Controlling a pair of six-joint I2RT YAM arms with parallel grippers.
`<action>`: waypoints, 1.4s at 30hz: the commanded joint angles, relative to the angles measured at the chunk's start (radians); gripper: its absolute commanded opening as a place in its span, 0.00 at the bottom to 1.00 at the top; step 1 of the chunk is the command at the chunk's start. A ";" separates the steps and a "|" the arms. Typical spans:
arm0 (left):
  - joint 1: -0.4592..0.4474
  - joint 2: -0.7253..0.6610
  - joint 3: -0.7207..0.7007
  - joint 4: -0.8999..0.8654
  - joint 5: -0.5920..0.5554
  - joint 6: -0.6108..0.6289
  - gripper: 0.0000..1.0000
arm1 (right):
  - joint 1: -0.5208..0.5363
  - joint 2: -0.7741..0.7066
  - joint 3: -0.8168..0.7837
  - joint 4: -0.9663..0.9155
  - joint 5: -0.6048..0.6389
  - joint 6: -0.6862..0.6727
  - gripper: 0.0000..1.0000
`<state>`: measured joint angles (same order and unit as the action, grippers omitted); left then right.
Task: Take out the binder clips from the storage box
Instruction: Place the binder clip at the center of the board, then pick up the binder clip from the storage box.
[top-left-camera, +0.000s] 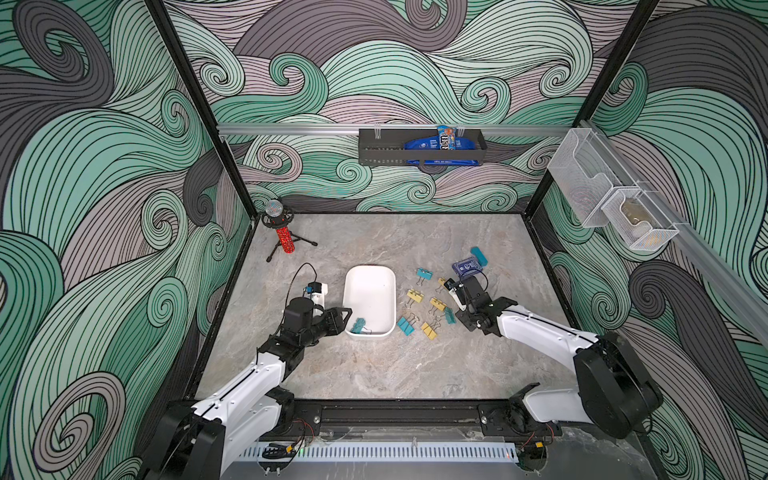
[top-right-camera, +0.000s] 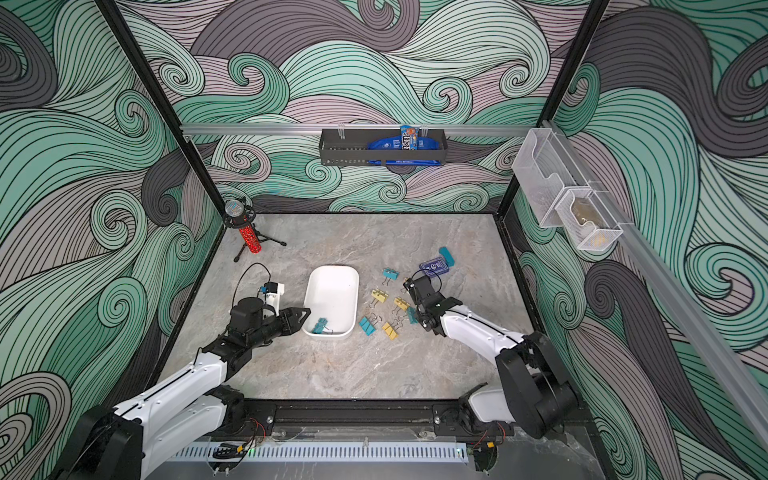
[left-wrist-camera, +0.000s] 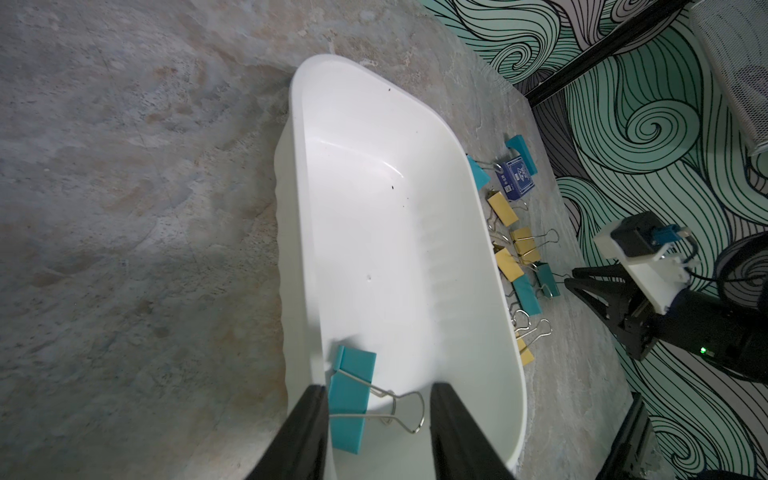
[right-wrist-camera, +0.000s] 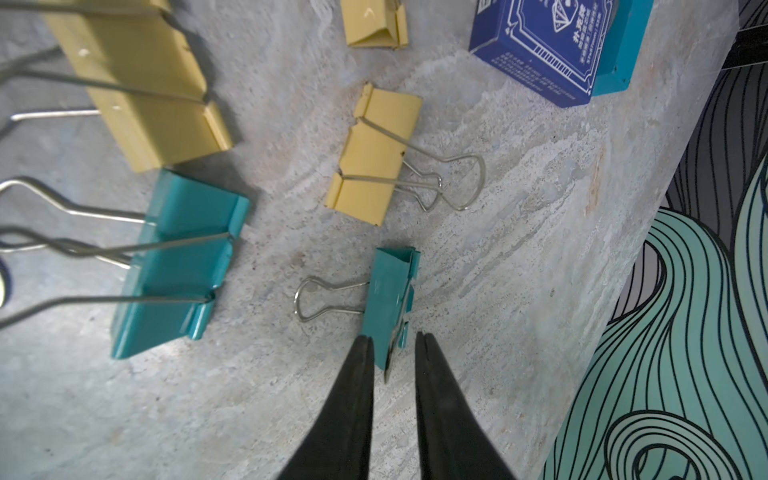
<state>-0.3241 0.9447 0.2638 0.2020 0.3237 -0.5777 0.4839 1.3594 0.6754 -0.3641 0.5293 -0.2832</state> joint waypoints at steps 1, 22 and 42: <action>-0.006 -0.003 -0.001 0.009 0.011 0.001 0.44 | 0.009 -0.047 0.007 -0.011 -0.004 0.007 0.27; -0.005 0.038 0.111 -0.047 -0.073 0.017 0.44 | 0.183 -0.097 0.354 0.099 -0.747 0.168 0.36; -0.004 0.134 0.162 -0.093 -0.134 0.044 0.44 | 0.327 0.368 0.538 0.090 -0.957 0.380 0.34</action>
<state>-0.3241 1.0908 0.4290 0.1154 0.2100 -0.5495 0.8013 1.6894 1.1774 -0.2569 -0.3874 0.0555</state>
